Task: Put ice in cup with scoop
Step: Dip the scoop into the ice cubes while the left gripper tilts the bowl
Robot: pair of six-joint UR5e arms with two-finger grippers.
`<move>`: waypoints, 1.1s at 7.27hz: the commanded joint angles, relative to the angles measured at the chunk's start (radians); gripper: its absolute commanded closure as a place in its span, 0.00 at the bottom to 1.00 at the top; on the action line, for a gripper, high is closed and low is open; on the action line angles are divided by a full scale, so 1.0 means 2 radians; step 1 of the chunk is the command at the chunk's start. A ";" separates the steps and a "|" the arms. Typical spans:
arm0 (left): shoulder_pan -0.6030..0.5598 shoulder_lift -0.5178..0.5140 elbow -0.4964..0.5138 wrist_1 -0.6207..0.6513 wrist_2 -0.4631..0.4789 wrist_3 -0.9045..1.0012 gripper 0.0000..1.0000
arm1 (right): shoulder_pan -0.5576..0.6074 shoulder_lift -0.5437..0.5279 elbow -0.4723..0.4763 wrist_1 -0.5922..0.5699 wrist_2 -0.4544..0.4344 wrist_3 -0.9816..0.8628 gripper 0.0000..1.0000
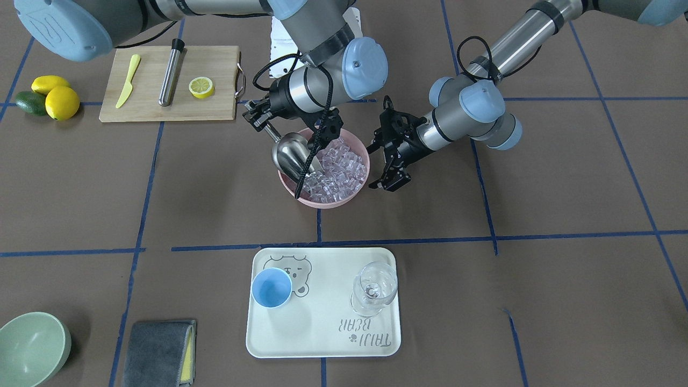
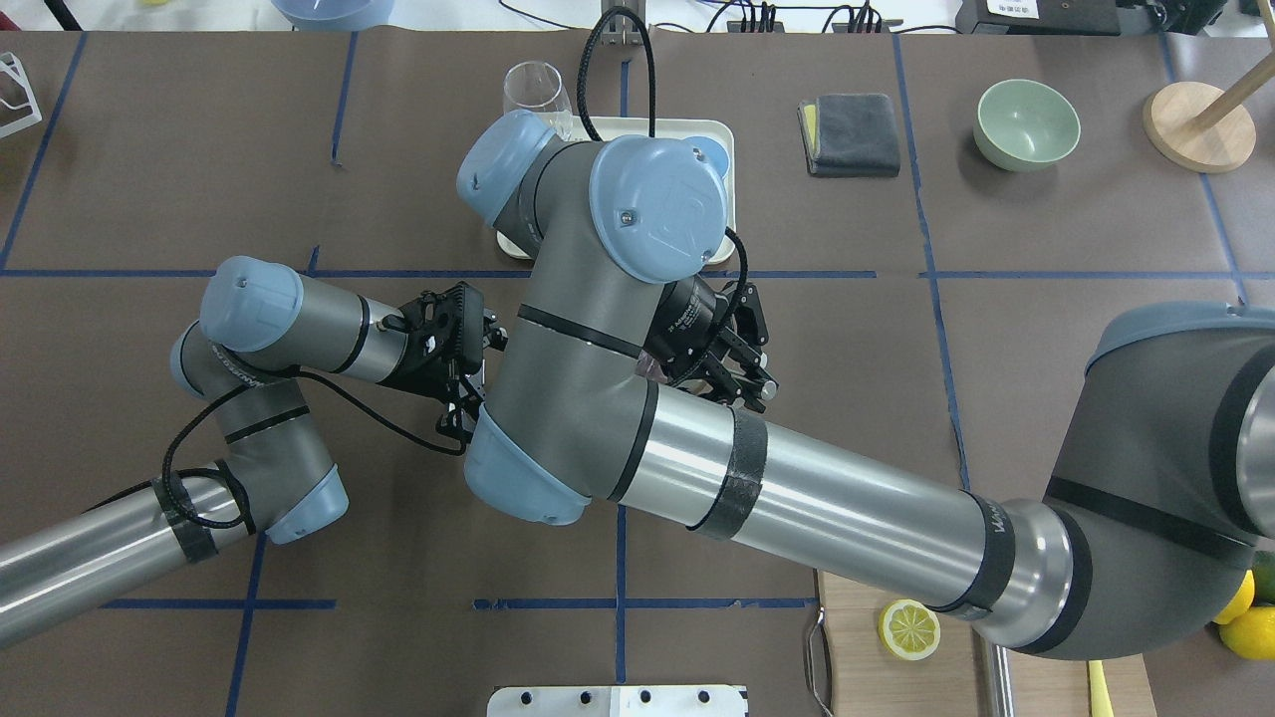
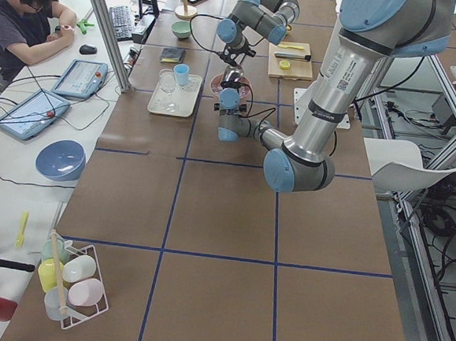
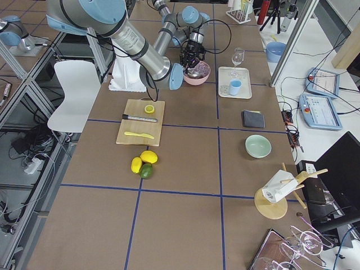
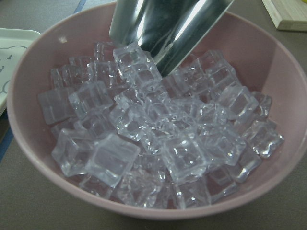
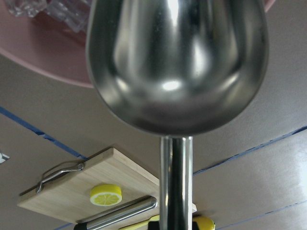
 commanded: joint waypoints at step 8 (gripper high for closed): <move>0.000 -0.001 0.000 0.000 0.000 0.000 0.00 | -0.031 -0.117 0.116 0.133 -0.031 0.018 1.00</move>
